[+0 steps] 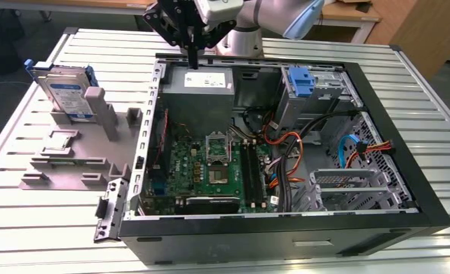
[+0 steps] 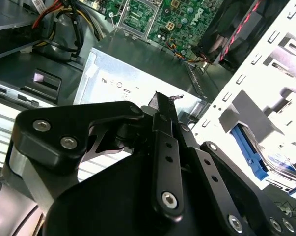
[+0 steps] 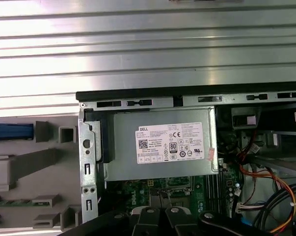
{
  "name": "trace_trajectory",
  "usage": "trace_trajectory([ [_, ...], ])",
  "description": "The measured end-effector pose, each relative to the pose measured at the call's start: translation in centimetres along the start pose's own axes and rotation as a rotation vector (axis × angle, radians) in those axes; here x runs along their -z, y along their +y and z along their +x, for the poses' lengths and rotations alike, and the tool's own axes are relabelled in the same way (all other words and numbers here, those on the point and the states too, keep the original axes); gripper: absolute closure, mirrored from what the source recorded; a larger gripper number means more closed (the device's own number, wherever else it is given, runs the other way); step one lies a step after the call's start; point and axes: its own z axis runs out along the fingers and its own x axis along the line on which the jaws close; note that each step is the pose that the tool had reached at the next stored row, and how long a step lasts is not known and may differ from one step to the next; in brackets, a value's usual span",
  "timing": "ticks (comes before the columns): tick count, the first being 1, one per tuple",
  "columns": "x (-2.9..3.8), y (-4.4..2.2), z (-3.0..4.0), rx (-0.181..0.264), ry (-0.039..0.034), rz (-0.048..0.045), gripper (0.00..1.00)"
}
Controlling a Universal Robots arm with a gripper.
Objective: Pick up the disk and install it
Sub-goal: 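Reach for the disk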
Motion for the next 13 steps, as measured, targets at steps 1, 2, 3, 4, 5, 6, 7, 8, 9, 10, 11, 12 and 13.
trace_trajectory([
  [1, -0.01, 0.03, 0.09, 0.000, 0.0000, 0.0000, 0.90],
  [2, -0.01, 0.04, 0.25, 0.000, 0.0002, 0.0001, 0.90],
  [3, -0.02, 0.04, 0.48, 0.000, 0.0002, 0.0002, 0.90],
  [4, -0.06, 0.07, 0.68, 0.000, 0.0000, 0.0000, 0.90],
  [5, -0.08, 0.17, 0.83, 0.000, 0.0000, -0.0001, 0.90],
  [6, -0.10, 0.29, 1.04, 0.000, 0.0000, 0.0001, 0.90],
  [7, -0.13, 0.40, 1.23, 0.000, -0.0001, 0.0000, 0.90],
  [8, -0.15, 0.46, 1.42, 0.000, -0.0001, 0.0000, 0.90],
  [9, -0.15, 0.50, 1.62, 0.000, 0.0000, 0.0001, 0.90],
  [10, -0.15, 0.54, 1.82, 0.000, 0.0000, 0.0000, 0.90],
  [11, -0.15, 0.56, 2.02, 0.000, 0.0000, 0.0001, 0.90],
  [12, -0.14, 0.56, 2.24, 0.000, 0.0001, 0.0002, 0.90],
  [13, -0.14, 0.55, 2.49, -0.001, -0.0001, 0.0000, 0.90],
])
